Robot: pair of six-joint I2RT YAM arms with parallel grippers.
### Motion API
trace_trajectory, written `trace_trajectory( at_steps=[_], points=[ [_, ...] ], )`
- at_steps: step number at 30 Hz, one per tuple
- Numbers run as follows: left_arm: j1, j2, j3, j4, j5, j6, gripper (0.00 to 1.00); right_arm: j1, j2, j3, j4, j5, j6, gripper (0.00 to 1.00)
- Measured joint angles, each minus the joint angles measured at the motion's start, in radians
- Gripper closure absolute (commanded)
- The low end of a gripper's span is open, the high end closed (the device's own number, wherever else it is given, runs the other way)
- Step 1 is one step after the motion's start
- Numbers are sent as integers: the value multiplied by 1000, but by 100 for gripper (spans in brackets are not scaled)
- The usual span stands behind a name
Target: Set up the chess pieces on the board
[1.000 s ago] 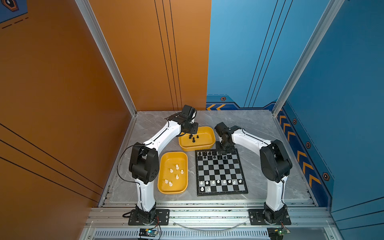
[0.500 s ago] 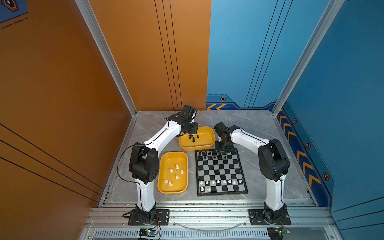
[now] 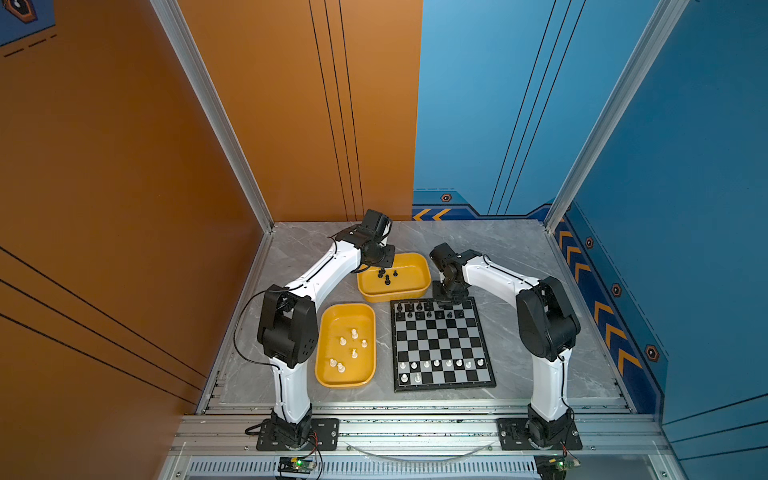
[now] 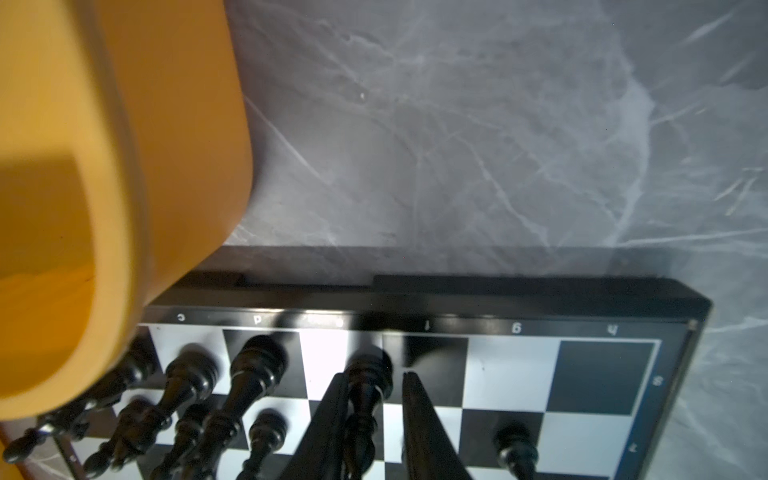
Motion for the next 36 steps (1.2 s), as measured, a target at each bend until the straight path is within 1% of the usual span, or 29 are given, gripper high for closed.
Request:
trace_trajectory(
  at_steps=[19,25,28,31,33,36],
  points=[
    [0,0,4,-1,0,0,66,-16,0,-19,1,8,0,74],
    [0,0,4,-1,0,0,66,-16,0,-19,1,8,0,73],
    [0,0,9,-5,0,0,65,-16,0,-19,1,12,0,67],
    [0,0,12,-8,0,0,65,-18,-1,-21,0,23,-5,54],
    [0,0,12,-9,0,0,65,-20,-2,-23,0,29,-7,48],
    [0,0,12,-10,0,0,65,-22,-12,-23,0,31,-8,46]
  ],
)
